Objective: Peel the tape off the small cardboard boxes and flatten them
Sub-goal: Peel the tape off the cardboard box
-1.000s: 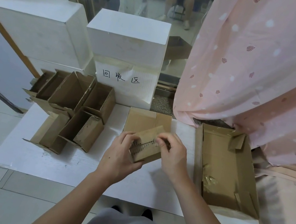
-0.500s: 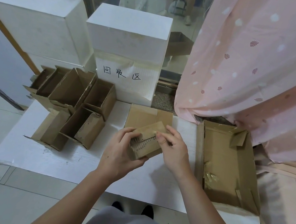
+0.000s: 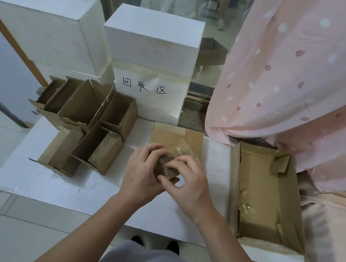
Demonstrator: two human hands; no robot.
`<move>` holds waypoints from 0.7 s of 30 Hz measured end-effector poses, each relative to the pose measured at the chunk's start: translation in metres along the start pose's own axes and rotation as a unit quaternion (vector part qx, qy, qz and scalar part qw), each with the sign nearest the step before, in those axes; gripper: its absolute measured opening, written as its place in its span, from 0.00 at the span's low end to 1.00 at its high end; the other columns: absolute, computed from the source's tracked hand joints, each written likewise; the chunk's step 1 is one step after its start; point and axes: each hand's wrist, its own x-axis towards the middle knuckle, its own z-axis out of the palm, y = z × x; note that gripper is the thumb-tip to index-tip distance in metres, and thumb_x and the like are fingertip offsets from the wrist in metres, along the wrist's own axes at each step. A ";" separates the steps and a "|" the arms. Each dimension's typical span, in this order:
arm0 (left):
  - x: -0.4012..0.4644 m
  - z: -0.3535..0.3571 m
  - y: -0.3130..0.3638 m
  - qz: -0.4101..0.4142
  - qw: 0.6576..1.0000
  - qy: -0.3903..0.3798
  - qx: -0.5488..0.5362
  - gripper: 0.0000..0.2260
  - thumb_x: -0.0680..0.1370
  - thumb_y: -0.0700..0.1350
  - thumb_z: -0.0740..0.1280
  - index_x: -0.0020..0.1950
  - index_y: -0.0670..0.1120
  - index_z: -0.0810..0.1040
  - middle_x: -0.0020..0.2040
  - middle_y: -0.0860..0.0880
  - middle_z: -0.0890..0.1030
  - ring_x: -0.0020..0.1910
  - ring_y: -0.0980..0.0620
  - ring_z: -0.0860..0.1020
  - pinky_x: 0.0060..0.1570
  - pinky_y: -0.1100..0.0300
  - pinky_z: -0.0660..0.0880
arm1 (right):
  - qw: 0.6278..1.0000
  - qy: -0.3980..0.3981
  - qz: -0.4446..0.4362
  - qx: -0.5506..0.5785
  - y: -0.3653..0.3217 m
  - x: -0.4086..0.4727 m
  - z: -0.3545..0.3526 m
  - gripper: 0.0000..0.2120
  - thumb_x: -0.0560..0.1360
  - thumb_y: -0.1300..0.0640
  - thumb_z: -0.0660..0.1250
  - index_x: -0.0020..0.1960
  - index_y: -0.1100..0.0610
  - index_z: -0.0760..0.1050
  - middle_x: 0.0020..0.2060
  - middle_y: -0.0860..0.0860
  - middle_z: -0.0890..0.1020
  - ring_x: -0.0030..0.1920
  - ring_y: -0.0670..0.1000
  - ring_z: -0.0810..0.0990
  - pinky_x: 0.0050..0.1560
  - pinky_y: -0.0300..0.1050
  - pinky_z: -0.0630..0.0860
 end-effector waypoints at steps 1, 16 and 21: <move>0.000 0.001 0.000 0.004 1.000 0.001 0.006 0.27 0.70 0.61 0.73 0.64 0.47 0.80 0.66 0.50 0.76 0.61 0.51 0.72 0.61 0.52 0.73 | 1.000 0.006 -0.007 -0.012 -0.001 0.001 0.003 0.09 0.71 0.55 0.76 0.50 0.54 0.83 0.48 0.46 0.78 0.53 0.50 0.77 0.54 0.43 0.76; -0.002 -0.001 0.004 -0.019 0.999 0.017 -0.019 0.31 0.64 0.53 0.84 0.63 0.46 0.78 0.67 0.50 0.77 0.62 0.57 0.71 0.61 0.58 0.72 | 0.999 -0.017 0.045 0.013 -0.008 0.002 0.004 0.04 0.80 0.62 0.65 0.47 0.57 0.76 0.45 0.44 0.76 0.50 0.45 0.74 0.51 0.35 0.70; -0.001 -0.005 0.003 -0.072 0.996 -0.014 -0.054 0.33 0.64 0.55 0.83 0.65 0.52 0.73 0.74 0.54 0.73 0.66 0.59 0.67 0.61 0.55 0.73 | 0.997 -0.033 0.058 0.033 -0.009 0.002 0.002 0.06 0.76 0.56 0.71 0.52 0.55 0.78 0.49 0.44 0.77 0.52 0.45 0.76 0.51 0.38 0.74</move>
